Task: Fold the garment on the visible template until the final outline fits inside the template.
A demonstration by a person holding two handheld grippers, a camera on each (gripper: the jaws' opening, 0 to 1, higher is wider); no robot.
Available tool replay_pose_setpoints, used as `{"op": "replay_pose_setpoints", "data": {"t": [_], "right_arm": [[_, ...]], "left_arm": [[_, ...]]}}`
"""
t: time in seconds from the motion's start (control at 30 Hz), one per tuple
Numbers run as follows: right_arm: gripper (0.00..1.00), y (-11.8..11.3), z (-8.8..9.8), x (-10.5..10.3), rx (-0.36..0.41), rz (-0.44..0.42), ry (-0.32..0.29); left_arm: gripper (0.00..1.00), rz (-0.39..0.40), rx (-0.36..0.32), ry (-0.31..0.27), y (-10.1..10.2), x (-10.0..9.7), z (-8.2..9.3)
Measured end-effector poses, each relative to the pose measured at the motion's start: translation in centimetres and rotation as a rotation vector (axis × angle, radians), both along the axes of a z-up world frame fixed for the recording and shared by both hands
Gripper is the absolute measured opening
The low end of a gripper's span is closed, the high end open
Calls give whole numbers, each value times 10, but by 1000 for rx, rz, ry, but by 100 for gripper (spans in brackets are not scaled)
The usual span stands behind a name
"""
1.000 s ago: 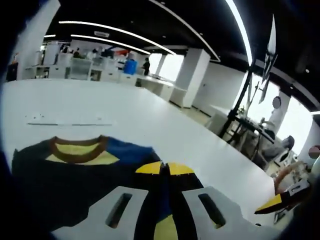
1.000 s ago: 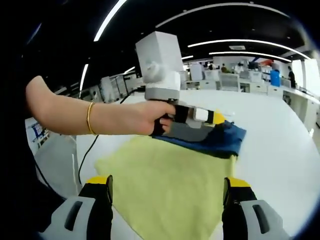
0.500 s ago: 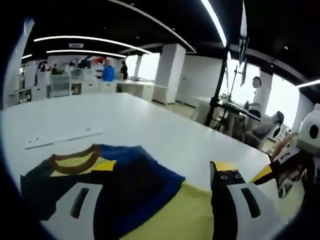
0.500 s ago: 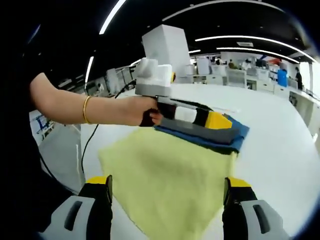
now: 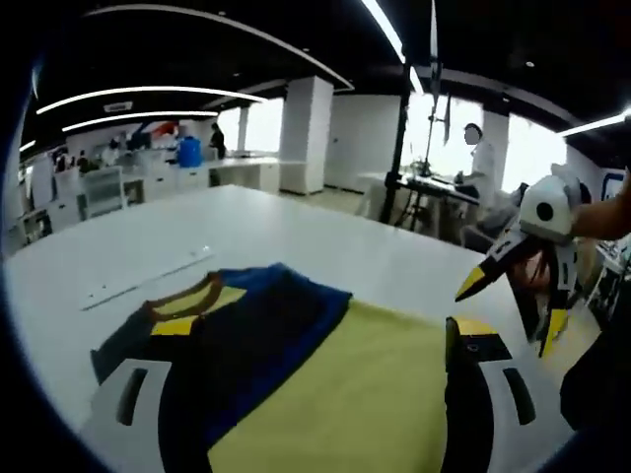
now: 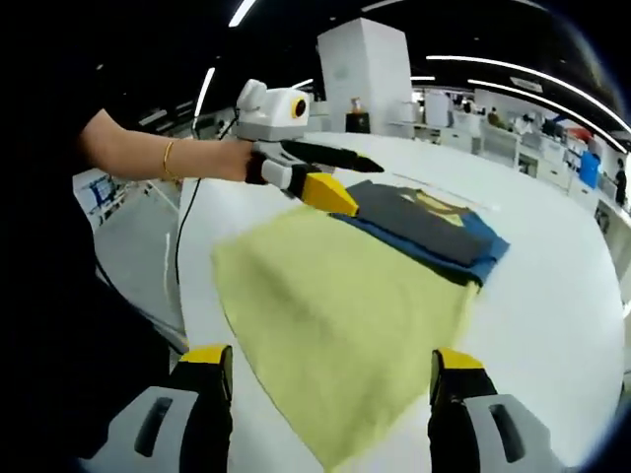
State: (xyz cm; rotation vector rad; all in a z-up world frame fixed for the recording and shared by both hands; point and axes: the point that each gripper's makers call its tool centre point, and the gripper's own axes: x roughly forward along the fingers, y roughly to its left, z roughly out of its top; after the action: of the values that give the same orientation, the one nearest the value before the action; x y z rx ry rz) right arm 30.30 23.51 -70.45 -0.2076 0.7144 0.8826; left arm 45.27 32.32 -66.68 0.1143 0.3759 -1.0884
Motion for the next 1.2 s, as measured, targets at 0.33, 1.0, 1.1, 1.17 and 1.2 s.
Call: {"op": "replay_pose_setpoints", "data": {"t": [0.33, 1.0, 1.1, 1.17, 1.2], "right_arm": [[72, -5, -11, -14, -84, 76, 16], [46, -22, -48, -33, -272, 197, 27], [41, -25, -53, -35, -299, 207, 34], [40, -27, -56, -36, -311, 215, 33], [39, -27, -57, -37, -314, 218, 34]], "left_arm": [[91, -29, 75, 29, 58, -56, -17], [53, -129, 303, 95, 132, -154, -67], [48, -162, 382, 104, 144, -165, -80], [45, -153, 380, 120, 148, -166, -84], [44, -152, 386, 118, 149, -167, -85]]}}
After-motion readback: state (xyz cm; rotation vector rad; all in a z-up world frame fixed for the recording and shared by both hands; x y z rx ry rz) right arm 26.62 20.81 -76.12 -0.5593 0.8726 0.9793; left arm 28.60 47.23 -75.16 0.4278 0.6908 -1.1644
